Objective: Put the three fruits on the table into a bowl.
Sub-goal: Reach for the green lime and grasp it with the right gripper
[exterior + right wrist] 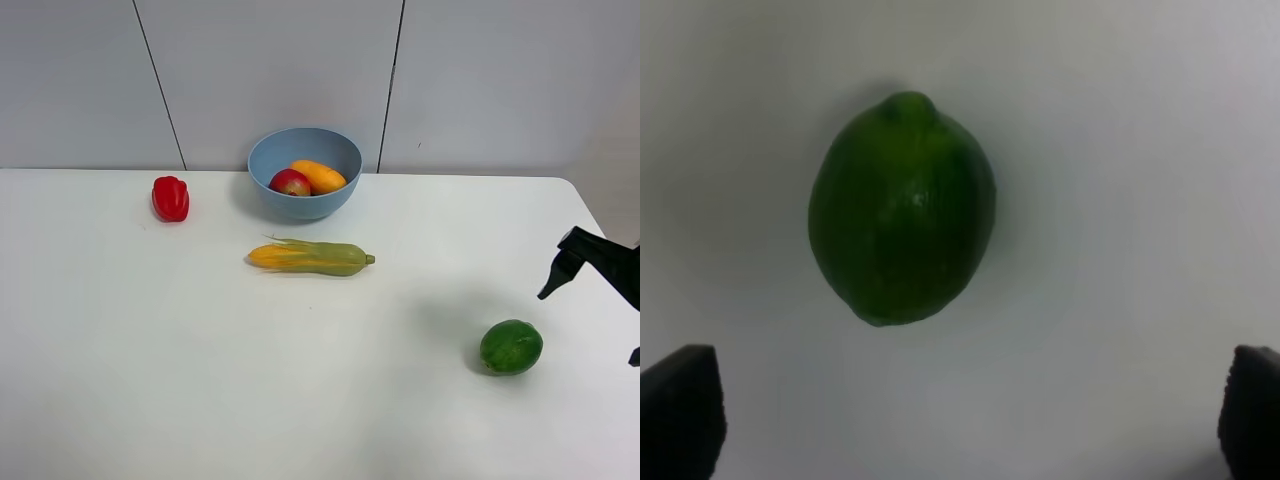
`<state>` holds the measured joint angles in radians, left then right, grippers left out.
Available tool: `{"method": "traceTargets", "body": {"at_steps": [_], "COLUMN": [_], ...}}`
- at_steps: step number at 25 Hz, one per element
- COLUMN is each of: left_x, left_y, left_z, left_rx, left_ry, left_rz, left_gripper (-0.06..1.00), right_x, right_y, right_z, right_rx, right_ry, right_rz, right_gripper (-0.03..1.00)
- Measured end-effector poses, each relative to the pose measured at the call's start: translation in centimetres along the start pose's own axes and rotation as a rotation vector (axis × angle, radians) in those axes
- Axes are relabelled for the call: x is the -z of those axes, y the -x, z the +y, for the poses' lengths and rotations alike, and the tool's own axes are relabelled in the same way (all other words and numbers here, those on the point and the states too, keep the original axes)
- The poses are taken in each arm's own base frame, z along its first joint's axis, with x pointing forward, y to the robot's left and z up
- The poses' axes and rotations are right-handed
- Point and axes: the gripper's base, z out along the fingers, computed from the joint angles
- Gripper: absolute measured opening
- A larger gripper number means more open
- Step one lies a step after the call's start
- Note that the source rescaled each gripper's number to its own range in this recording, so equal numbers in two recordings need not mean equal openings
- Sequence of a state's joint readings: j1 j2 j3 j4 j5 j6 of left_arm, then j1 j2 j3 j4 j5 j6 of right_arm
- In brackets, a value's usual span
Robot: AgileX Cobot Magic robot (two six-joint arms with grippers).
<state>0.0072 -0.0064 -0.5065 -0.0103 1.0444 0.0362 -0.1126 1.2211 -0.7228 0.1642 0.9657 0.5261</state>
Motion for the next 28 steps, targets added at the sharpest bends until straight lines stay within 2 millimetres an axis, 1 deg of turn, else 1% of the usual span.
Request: {"method": "traceTargets", "body": {"at_steps": [4,11,15,18,19,20,21,28], "left_x": [0.0,0.0,0.0,0.0,0.0,0.0,0.0,0.0], "left_y": [0.0,0.0,0.0,0.0,0.0,0.0,0.0,0.0], "left_z": [0.0,0.0,0.0,0.0,0.0,0.0,0.0,0.0], "left_rx": [0.0,0.0,0.0,0.0,0.0,0.0,0.0,0.0], "left_ry": [0.0,0.0,0.0,0.0,0.0,0.0,0.0,0.0], "left_rz": [0.0,0.0,0.0,0.0,0.0,0.0,0.0,0.0], "left_gripper": [0.99,0.99,0.99,0.99,0.99,0.99,0.99,0.99], "right_x": [-1.1,-3.2,-5.0,-6.7,-6.7,-7.3,-8.3,-10.9], "right_y": [0.9,1.5,1.6,1.4,1.4,1.4,1.2,0.9], "right_z": [0.4,0.7,1.6,2.7,2.7,3.0,3.4,3.4], "right_rx": [-0.028,-0.028,0.003,0.03,0.03,0.031,0.031,0.032], "right_ry": [0.002,-0.032,-0.044,-0.047,-0.047,-0.044,-0.049,-0.107], "right_rz": [-0.013,0.028,0.047,0.067,0.067,0.076,0.096,0.167], "right_gripper": [1.0,1.0,1.0,1.0,1.0,1.0,1.0,1.0]}}
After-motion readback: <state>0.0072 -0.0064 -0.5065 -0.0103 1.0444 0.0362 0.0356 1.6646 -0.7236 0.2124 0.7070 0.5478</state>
